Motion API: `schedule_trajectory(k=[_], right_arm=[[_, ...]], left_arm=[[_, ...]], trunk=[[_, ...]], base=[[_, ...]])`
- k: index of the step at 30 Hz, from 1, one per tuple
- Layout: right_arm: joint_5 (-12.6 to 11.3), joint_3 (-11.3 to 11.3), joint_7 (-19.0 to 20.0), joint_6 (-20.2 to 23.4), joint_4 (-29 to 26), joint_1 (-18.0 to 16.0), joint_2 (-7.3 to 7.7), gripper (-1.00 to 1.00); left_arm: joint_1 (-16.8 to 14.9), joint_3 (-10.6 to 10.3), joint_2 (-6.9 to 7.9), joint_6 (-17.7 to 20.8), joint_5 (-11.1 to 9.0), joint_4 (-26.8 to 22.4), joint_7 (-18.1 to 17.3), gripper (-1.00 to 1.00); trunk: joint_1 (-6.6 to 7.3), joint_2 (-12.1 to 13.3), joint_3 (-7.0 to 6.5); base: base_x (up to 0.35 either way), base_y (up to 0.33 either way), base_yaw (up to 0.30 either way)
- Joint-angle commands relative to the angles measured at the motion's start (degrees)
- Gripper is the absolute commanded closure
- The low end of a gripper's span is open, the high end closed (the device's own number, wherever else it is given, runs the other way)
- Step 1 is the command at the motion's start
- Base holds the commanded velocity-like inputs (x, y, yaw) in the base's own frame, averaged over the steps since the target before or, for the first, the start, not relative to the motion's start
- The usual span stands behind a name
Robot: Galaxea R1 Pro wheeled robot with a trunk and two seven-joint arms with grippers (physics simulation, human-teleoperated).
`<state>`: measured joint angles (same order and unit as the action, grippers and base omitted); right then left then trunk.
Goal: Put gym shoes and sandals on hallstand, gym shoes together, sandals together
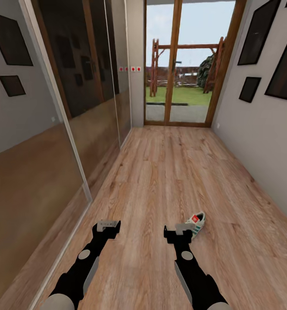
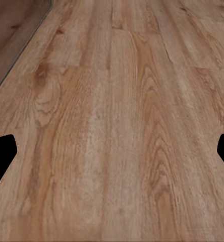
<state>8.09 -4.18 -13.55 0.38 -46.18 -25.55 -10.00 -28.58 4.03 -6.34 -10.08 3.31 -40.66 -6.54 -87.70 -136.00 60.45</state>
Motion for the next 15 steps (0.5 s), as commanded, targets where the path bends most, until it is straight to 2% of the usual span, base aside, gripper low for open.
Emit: schedule_trajectory(k=[1,10,15], right_arm=[[0.44,-0.11,-0.34,0.05,0.0,-0.03,0.0,-1.0],[0.47,-0.21,-0.33,0.11,-0.02,-0.03,0.0,-1.0],[0.42,-0.37,-0.28,0.14,-0.46,-0.03,0.0,-1.0]], left_arm=[[-0.04,0.41,-0.08,-0.15,0.34,-0.09,-0.51,-1.0],[0.04,0.3,-0.08,-0.04,0.38,-0.89,-0.56,-1.0],[0.18,0.19,-0.21,-1.15,0.36,-1.03,-1.02,-1.0]], trunk=[[-0.02,-0.02,0.05],[-0.02,-0.02,0.05],[-0.02,-0.02,0.05]], base=[[0.274,0.237,0.0],[0.263,0.245,0.0],[0.0,0.0,0.0]])
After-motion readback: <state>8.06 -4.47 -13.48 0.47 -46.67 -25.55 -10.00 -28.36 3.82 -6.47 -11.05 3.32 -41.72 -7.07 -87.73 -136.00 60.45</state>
